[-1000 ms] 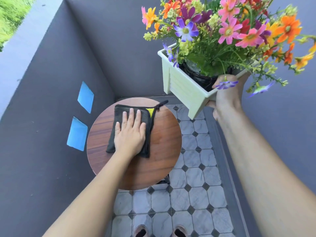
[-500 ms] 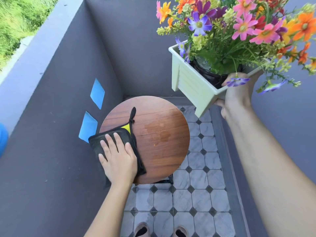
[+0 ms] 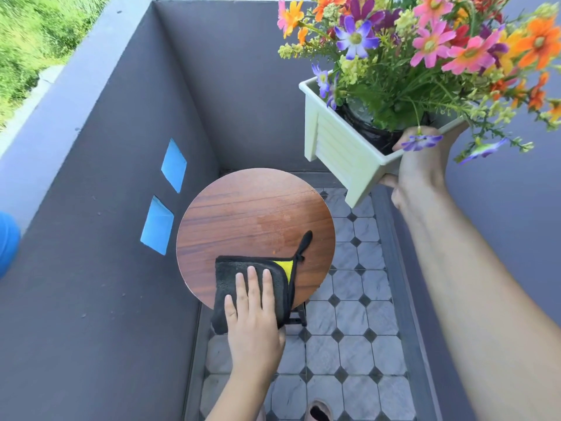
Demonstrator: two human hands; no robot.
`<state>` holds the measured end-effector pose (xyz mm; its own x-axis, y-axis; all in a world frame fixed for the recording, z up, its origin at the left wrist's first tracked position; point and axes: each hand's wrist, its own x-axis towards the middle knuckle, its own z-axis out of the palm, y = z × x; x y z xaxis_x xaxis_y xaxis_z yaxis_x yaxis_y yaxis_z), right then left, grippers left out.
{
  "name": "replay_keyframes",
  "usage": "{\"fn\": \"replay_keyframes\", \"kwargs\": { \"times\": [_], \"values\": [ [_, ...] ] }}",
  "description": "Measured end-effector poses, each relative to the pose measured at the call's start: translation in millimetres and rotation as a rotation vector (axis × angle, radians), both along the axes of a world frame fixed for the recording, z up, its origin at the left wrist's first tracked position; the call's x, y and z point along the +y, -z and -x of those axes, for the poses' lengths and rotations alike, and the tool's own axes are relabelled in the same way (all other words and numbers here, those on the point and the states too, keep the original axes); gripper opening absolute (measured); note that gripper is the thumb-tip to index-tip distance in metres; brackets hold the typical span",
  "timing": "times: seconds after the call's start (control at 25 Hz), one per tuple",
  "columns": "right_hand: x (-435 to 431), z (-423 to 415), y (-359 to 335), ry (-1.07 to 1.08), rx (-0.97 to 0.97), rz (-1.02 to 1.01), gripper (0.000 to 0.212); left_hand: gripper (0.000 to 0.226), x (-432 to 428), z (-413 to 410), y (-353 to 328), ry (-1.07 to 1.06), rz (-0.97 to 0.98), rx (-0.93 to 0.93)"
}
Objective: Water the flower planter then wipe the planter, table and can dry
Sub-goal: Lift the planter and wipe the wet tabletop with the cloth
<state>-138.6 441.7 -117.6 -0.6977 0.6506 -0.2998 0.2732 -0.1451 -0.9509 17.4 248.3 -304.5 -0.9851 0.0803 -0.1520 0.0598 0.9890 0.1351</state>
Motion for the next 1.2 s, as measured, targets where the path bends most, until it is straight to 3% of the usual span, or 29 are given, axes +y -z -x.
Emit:
{"fn": "replay_keyframes", "kwargs": {
  "times": [0.08, 0.24, 0.36, 0.48, 0.6, 0.68, 0.88, 1.04, 1.2],
  "values": [
    [-2, -2, -3, 0.021, -0.011, 0.018, 0.013, 0.073, 2, -1, 0, 0.046, 0.002, 0.077],
    [-9, -5, -13, 0.026, -0.025, 0.078, 0.013, 0.076, -1, -6, -25, 0.096, -0.125, 0.023],
    [-9, 0, -12, 0.01, -0.025, 0.093, 0.029, 0.061, -27, -7, -63, -0.233, -0.621, -0.246],
    [-10, 6, -12, -0.036, 0.011, 0.034, 0.023, 0.025, -61, 4, -86, -0.742, -1.2, -0.469],
    [-15, 12, -15, -0.134, 0.038, 0.015, 0.014, 0.018, -93, 35, -111, -1.041, -1.496, -0.513],
    [-22, 12, -22, -0.204, 0.04, 0.045, 0.013, 0.033, -106, 69, -139, -0.997, -1.527, -0.448],
    [-54, 4, -30, -0.385, -0.02, 0.031, 0.029, 0.051, -122, 161, -188, -0.879, -1.325, -0.118],
    [-84, -5, -20, -0.51, -0.099, 0.055, 0.032, 0.057, -127, 180, -193, -0.57, -1.246, -0.24],
    [-103, -9, -6, -0.59, -0.144, 0.057, 0.029, 0.047, -135, 170, -185, -0.462, -1.334, -0.414]
  ]
}}
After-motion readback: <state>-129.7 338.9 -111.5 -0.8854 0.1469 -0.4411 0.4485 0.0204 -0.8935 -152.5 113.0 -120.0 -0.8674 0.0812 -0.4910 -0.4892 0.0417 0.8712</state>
